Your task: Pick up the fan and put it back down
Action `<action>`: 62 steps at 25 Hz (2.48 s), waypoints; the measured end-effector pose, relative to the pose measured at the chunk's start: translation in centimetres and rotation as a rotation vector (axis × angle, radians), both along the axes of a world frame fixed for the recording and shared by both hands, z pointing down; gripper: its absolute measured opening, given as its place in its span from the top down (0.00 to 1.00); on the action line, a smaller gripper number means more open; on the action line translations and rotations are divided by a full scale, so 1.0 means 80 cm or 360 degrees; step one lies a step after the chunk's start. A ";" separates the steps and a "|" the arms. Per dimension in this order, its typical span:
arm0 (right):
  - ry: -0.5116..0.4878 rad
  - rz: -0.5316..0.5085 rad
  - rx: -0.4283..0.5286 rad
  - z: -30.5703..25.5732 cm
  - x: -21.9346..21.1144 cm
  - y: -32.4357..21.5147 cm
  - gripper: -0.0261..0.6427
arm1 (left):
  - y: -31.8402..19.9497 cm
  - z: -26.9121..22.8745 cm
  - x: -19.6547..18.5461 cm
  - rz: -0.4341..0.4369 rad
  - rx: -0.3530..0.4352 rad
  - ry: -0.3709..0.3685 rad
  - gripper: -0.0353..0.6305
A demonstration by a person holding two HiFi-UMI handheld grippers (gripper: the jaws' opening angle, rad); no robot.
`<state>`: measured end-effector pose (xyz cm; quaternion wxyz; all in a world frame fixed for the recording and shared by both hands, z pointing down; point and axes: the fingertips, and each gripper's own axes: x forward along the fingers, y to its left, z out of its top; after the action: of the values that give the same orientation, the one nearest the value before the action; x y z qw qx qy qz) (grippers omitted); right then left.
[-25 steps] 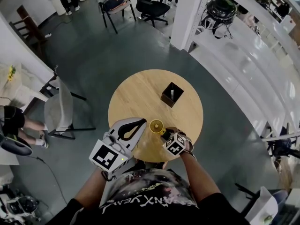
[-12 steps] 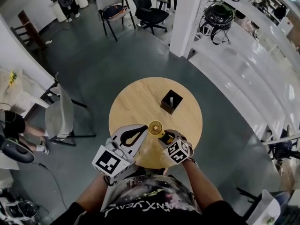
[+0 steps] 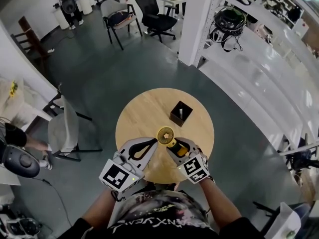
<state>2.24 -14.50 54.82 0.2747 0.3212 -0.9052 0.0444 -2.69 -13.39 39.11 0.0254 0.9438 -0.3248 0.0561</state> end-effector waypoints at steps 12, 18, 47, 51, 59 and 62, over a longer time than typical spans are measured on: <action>-0.0302 0.0013 0.0315 -0.139 0.007 -0.001 0.68 | -0.006 -0.001 0.000 0.0013 0.0002 -0.0028 0.92; -0.0524 0.0003 0.0487 -0.218 0.009 0.009 0.68 | -0.004 -0.010 0.001 0.0033 0.0011 -0.0030 0.92; -0.0695 0.0045 0.0601 -0.280 0.035 0.029 0.68 | -0.005 -0.039 0.015 0.0047 0.0062 0.0063 0.92; -0.0656 0.0044 0.0578 -0.266 0.033 0.026 0.68 | -0.005 -0.038 0.013 0.0042 0.0059 0.0062 0.92; -0.0525 0.0070 0.0453 -0.204 0.035 0.012 0.68 | -0.005 -0.034 0.014 0.0038 0.0041 0.0055 0.92; -0.0458 0.0087 0.0372 -0.170 0.034 0.006 0.68 | -0.005 -0.033 0.012 0.0038 0.0039 0.0052 0.92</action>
<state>4.93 -14.05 41.19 0.1018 0.3657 -0.9251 -0.0080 -1.77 -13.78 36.46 0.0184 0.9486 -0.3137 0.0369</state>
